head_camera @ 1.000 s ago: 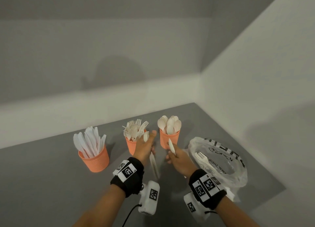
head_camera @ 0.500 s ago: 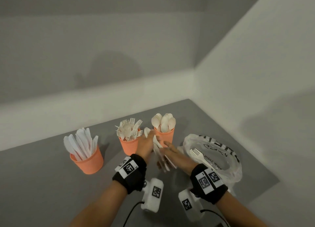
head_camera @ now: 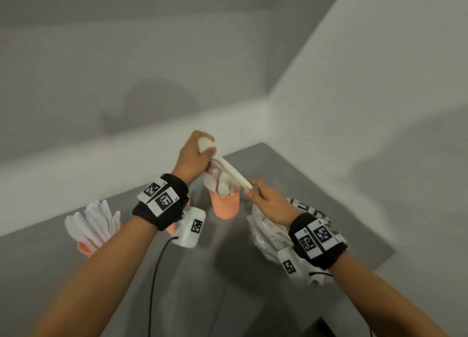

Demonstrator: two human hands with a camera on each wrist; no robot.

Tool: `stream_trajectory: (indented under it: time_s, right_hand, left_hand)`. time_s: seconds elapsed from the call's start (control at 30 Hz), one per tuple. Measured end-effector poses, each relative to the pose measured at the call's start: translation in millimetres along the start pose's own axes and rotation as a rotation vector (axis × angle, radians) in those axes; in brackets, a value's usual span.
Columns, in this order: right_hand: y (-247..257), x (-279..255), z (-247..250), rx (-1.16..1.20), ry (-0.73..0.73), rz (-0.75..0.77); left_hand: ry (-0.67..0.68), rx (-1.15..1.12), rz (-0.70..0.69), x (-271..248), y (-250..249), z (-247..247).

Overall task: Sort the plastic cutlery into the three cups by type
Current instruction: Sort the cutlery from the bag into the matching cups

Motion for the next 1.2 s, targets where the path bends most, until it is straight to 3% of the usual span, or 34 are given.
stream_trajectory:
  time_s: [0.1,0.17,0.27,0.43,0.63,0.87,0.97,1.1,1.2]
  right_hand:
    - [-30.5,-3.8,21.9,-0.088,-0.057,-0.088]
    - [-58.0,-8.4,20.0,-0.231,0.028,-0.184]
    - [-97.4,-19.0,3.5,-0.411,0.2,-0.309]
    - [-130.8,-31.8,-8.6,-0.581,0.231,-0.371]
    - [-150.1,-39.3,-19.1,-0.451,0.302,-0.432]
    - [-157.5,-35.3,-20.1,-0.432,0.318,-0.433]
    - [-160.0,-32.8,-20.9,-0.452,0.299,-0.428]
    - [-165.9,-29.0,-21.9,-0.478,0.291,-0.456]
    - [-165.9,-27.5,-23.8,-0.467,0.296,-0.472]
  left_hand:
    - [-0.167,0.152,-0.129,12.0,-19.6,31.9]
    - [-0.187,0.271,-0.189,17.8,-22.4,39.6]
    - [-0.137,0.423,-0.198,20.9,-9.1,28.9]
    - [-0.055,0.535,-0.185,18.9,12.9,-4.8]
    - [0.026,0.649,-0.115,19.4,38.3,-42.0]
    - [0.231,0.958,-0.019,-0.4,97.4,-85.8]
    - [0.178,0.811,0.003,-10.2,94.1,-89.2]
    - [-0.075,0.429,-0.141,-34.8,40.9,-93.3]
    - [0.0,0.34,-0.131,-51.4,30.8,-126.1]
Point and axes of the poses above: each hand's wrist, its own x-axis towards the middle knuckle, its own z-axis out of the back of the hand, y = z × x, the point moved 9 cm from there along x, towards the middle knuckle, and after that the axes turned 3 degrees about y, right-handed, at the moved point
